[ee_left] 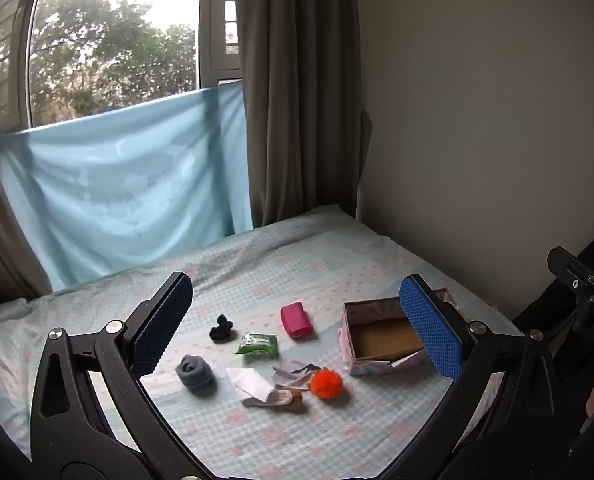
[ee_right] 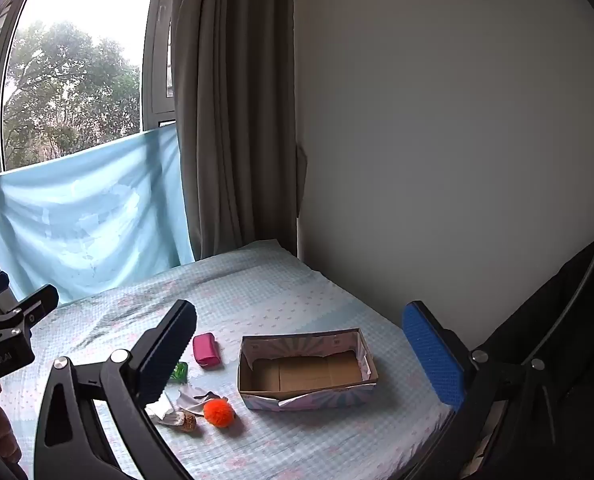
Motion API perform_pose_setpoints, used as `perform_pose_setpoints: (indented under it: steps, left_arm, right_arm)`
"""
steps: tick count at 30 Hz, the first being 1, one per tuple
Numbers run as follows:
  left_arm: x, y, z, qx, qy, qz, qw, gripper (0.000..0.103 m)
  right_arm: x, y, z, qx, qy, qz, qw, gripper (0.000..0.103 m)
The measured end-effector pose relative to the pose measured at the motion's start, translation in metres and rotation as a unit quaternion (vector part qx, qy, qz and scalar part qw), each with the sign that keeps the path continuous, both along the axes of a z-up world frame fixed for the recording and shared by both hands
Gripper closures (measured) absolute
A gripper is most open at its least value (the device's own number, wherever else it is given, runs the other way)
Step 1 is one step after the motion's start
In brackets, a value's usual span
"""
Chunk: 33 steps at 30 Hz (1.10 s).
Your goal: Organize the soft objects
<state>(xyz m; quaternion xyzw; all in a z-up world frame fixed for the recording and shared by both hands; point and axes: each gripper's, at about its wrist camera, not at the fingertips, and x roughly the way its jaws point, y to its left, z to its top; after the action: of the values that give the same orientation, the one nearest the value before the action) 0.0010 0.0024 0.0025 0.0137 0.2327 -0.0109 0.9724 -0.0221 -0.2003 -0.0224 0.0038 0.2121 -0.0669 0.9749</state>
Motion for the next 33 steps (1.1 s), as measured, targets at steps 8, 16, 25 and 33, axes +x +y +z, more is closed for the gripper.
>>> perform_pose_setpoints:
  steps: [8, 16, 25, 33]
  left_arm:
    - [0.0, -0.001, -0.001, -0.002, 0.0, -0.002, 1.0, 0.0]
    - [-0.001, 0.001, -0.001, -0.002, 0.001, -0.002, 1.0, 0.0]
    - [-0.001, 0.003, 0.0, -0.002, 0.003, 0.0, 1.0, 0.0]
    - [-0.001, 0.004, 0.0, -0.003, 0.004, 0.0, 1.0, 0.0]
  right_arm:
    - [-0.001, -0.001, -0.001, 0.003, -0.001, -0.002, 1.0, 0.0]
    - [0.001, -0.005, -0.009, 0.01, 0.002, -0.001, 1.0, 0.0]
    - [0.001, -0.004, -0.003, 0.004, -0.008, 0.002, 1.0, 0.0]
    - [0.002, -0.004, -0.004, 0.007, -0.002, 0.003, 1.0, 0.0]
